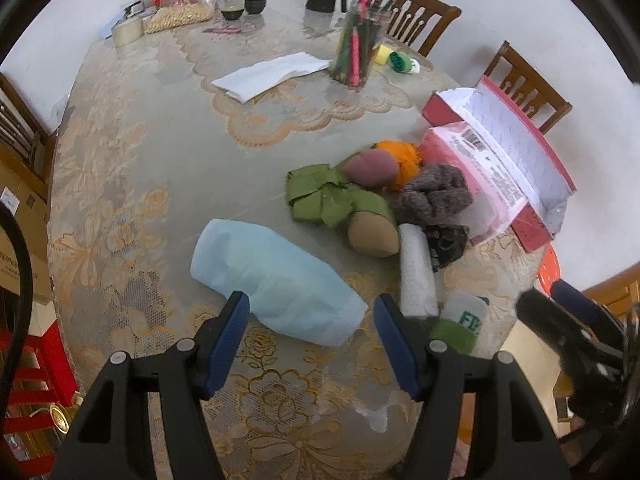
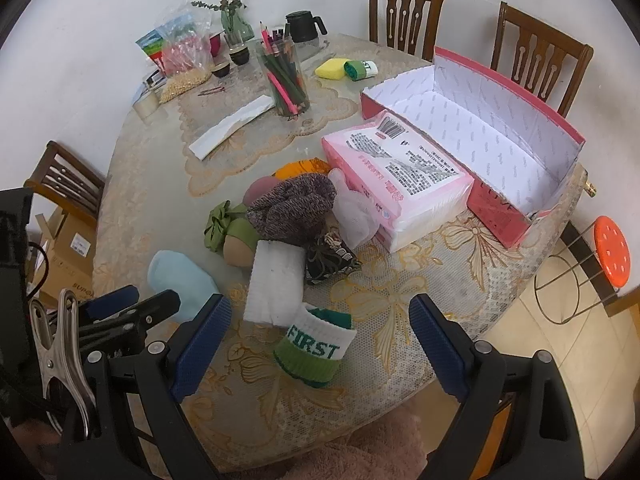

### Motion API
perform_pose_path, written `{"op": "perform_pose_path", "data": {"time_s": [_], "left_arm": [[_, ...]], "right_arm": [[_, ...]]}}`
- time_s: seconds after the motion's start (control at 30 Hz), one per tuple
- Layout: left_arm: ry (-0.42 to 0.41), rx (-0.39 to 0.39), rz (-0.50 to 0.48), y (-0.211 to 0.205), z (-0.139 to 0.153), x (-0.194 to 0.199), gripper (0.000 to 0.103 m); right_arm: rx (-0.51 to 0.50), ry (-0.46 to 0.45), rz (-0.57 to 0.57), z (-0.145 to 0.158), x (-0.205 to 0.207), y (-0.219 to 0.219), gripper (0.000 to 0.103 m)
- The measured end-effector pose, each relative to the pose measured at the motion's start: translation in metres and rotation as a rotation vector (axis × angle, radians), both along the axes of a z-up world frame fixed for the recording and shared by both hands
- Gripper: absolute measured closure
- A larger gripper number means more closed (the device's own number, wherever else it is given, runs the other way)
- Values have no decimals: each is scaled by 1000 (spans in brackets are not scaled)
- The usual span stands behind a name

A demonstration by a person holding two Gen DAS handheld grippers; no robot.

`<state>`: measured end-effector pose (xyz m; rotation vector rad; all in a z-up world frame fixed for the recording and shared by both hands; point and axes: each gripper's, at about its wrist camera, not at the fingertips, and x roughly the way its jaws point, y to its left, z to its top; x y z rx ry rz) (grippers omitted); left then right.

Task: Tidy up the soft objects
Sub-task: 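Grasp the light-blue mitt with the left tool while the right tool grasps the FIRST wristband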

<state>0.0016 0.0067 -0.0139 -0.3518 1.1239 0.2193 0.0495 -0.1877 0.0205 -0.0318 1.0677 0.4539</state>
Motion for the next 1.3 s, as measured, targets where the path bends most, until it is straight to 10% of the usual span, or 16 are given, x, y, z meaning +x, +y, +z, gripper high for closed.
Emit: {"op": "perform_pose_path", "data": {"time_s": [0.53, 1.3], "left_arm": [[50, -87, 76, 24, -35, 6, 36], [53, 64, 1, 4, -56, 25, 44]], "right_arm": [[-17, 185, 37, -42, 3, 1, 24], [-29, 289, 65, -71, 8, 20, 65]]}}
